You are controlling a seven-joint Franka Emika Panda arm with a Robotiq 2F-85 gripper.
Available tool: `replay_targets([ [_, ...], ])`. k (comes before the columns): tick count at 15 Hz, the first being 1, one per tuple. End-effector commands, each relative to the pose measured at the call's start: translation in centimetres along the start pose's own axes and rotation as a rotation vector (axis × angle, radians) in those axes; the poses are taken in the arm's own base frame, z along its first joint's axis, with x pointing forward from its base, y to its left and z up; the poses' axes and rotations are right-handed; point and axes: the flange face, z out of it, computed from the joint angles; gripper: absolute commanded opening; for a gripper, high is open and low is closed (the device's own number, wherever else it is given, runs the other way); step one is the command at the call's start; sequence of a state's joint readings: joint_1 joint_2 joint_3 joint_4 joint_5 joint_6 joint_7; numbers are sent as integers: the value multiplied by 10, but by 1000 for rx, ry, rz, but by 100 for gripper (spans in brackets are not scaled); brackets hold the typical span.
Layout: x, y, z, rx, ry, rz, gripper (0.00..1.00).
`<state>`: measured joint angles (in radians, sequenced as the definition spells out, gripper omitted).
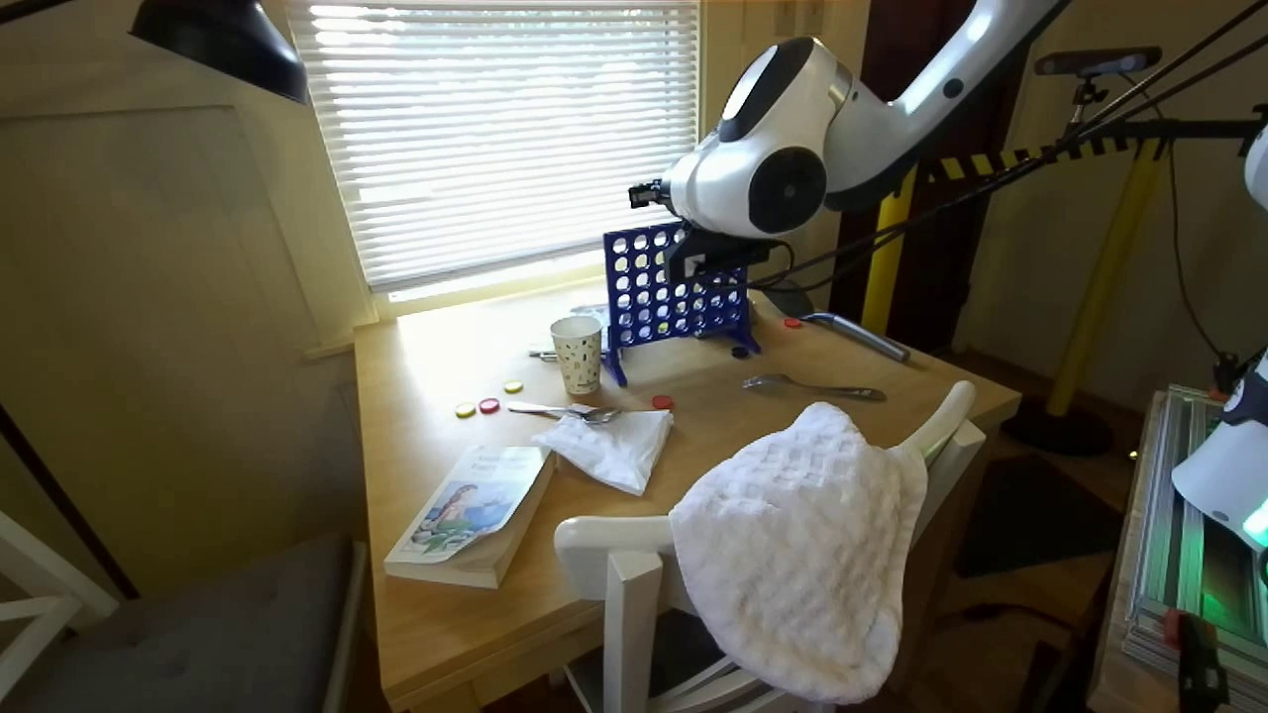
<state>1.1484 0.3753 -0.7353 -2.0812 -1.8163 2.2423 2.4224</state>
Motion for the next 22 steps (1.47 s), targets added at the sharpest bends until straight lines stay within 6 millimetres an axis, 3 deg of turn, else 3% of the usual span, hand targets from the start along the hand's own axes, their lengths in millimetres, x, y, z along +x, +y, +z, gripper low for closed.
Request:
replay_targets([
  [1,8,-1,0,0,7,11,36],
  [2,15,3,5,-12,19,8,11],
  [8,-1,8,16,-22,-49,31,11],
  [14,3,20,31,-32,-69,27,11],
  [22,5,20,41,46,-42,4,11],
])
